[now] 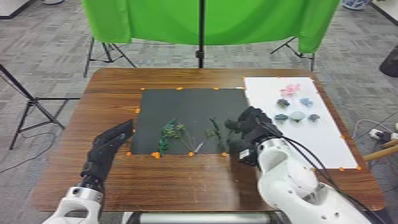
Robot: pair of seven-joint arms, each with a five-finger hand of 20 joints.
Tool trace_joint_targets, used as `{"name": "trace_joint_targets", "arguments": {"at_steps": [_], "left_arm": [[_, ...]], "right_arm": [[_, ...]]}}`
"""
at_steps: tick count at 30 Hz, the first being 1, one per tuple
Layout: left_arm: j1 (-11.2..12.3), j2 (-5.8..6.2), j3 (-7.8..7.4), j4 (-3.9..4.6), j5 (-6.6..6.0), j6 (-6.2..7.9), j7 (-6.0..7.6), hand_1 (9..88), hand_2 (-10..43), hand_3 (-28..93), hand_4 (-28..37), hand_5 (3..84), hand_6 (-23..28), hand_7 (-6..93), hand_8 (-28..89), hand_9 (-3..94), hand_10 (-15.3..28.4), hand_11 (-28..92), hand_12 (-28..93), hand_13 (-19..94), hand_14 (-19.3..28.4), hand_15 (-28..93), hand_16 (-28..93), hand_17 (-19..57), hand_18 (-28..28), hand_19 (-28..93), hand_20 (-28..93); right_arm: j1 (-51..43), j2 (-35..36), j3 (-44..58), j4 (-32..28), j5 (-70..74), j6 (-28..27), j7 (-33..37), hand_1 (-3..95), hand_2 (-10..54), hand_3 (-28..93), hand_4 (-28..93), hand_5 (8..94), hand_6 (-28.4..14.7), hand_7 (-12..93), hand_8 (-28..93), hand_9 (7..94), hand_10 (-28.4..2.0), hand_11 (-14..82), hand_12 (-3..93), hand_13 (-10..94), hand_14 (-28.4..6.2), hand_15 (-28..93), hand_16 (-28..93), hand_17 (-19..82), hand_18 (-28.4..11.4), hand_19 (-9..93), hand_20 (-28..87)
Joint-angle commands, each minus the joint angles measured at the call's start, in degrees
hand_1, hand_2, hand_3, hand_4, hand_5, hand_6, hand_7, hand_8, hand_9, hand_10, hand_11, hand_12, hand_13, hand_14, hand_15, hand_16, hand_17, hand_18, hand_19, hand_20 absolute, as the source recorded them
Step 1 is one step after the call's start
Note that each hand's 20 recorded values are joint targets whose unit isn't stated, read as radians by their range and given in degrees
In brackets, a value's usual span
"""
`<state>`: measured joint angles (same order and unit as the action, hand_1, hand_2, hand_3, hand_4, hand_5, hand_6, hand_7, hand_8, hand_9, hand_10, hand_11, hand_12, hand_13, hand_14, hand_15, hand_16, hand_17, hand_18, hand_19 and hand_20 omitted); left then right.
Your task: Arrange flowers
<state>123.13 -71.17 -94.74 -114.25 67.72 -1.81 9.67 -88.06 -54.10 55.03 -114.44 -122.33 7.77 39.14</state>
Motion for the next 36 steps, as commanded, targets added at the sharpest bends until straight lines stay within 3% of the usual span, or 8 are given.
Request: {"name": "trace_joint_targets", "arguments": {"at_steps": [1, 5, 8, 13, 20, 25, 28, 36], "left_arm": [[0.20, -0.23, 0.09, 0.33, 1.19, -0.83, -0.69, 30.8, -9.4, 63, -17.2, 44.5, 3.9, 7.6, -5, 38.1, 11.1, 9, 14, 28, 14.9, 9, 6, -0.1, 13.0, 2, 18], [1.06, -0.48, -0.28, -0.01, 1.14, -0.32, -0.63, 30.8, -9.4, 63, -17.2, 44.5, 3.9, 7.7, -5, 38.1, 11.0, 9, 14, 28, 14.9, 9, 6, -0.1, 13.0, 2, 18], [1.76, -0.80, -0.49, -0.32, 1.05, 0.12, -0.86, 30.7, -9.4, 64, -17.2, 44.5, 3.9, 7.7, -5, 38.1, 11.0, 9, 14, 28, 14.9, 9, 6, -0.1, 13.0, 2, 18], [1.79, -0.99, -0.25, -0.46, 1.16, 0.45, -0.46, 30.7, -9.5, 64, -17.2, 44.5, 3.9, 7.7, -5, 38.2, 11.0, 9, 14, 28, 14.9, 9, 6, -0.1, 13.0, 2, 18], [1.53, -0.33, 0.89, -0.15, 0.48, 4.17, 2.94, 30.9, -9.4, 64, -17.2, 45.0, 3.7, 8.3, -5, 39.0, 11.3, 9, 14, 29, 15.1, 10, 6, -0.1, 13.0, 2, 18], [0.94, -0.10, 2.52, -0.18, -0.94, 12.02, 9.05, 31.4, -9.4, 64, -17.4, 46.3, 3.5, 10.4, -5, 41.2, 11.6, 12, 14, 31, 15.0, 13, 6, 0.7, 13.2, 3, 19], [0.68, 0.10, 2.19, -0.34, -2.86, 14.91, 10.64, 31.7, -9.5, 65, -17.6, 46.7, 3.3, 11.5, -5, 42.1, 11.7, 13, 14, 31, 14.7, 14, 5, 1.6, 13.1, 4, 19], [1.40, -0.12, 0.14, -0.64, -3.10, 14.92, 10.53, 31.7, -9.5, 65, -18.0, 47.0, 3.2, 12.9, -6, 42.1, 11.7, 14, 14, 31, 14.7, 15, 5, 1.7, 12.9, 4, 19]], "right_arm": [[0.86, 1.48, 3.09, 0.78, -4.03, 4.72, 1.26, 29.7, -1.0, 61, -12, 75.1, -4.2, 15, -6, 89.2, -12.8, 43.4, 25.7, 94, -4.3, 61, 30, 70, -11.4, 93, 60], [2.61, 3.78, 5.12, 3.96, -8.36, 3.76, 3.88, 35.0, -6.5, 62, -11, 65.5, -3.7, 14, -6, 76.8, -16.3, 28.0, 27.2, 89, -5.6, 60, 35, 65, -12.1, 93, 60], [3.60, 5.01, 7.12, 4.85, -7.68, -3.26, 5.63, 36.4, -9.0, 63, -11, 60.7, -3.5, 13, -5, 68.6, -17.7, 23.4, 27.6, 84, -6.9, 62, 35, 63, -12.7, 93, 59], [5.97, 6.95, 5.42, 8.73, -7.41, -5.52, 5.77, 37.1, -9.5, 62, -11, 57.9, -3.5, 12, -5, 65.0, -18.5, 22.2, 27.4, 81, -8.1, 63, 34, 61, -13.0, 93, 57], [7.51, 7.88, 1.78, 12.21, -9.57, -7.84, 5.77, 37.5, -9.5, 61, -12, 56.8, -2.6, 12, -5, 64.9, -18.4, 22.4, 27.3, 81, -8.1, 64, 33, 60, -13.0, 93, 56], [5.51, 7.74, 1.61, 12.34, -9.16, -6.52, 5.10, 39.8, -9.5, 61, -13, 58.8, -1.6, 13, -5, 67.1, -17.5, 23.7, 27.5, 82, -7.4, 63, 33, 61, -12.6, 93, 55], [5.35, 7.90, 0.07, 13.15, -10.28, -3.81, 4.44, 43.9, -9.5, 61, -14, 62.8, -1.0, 15, -6, 71.4, -16.1, 25.7, 27.5, 85, -5.9, 62, 32, 62, -11.4, 93, 54], [5.70, 8.31, -1.73, 13.77, -12.45, 3.16, 2.24, 64.1, -9.5, 45, -10, 77.4, -1.9, 17, 15, 89.3, -9.9, 13.9, 43.5, 91, -2.9, 58, 34, 67, -9.2, 93, 53]]}}
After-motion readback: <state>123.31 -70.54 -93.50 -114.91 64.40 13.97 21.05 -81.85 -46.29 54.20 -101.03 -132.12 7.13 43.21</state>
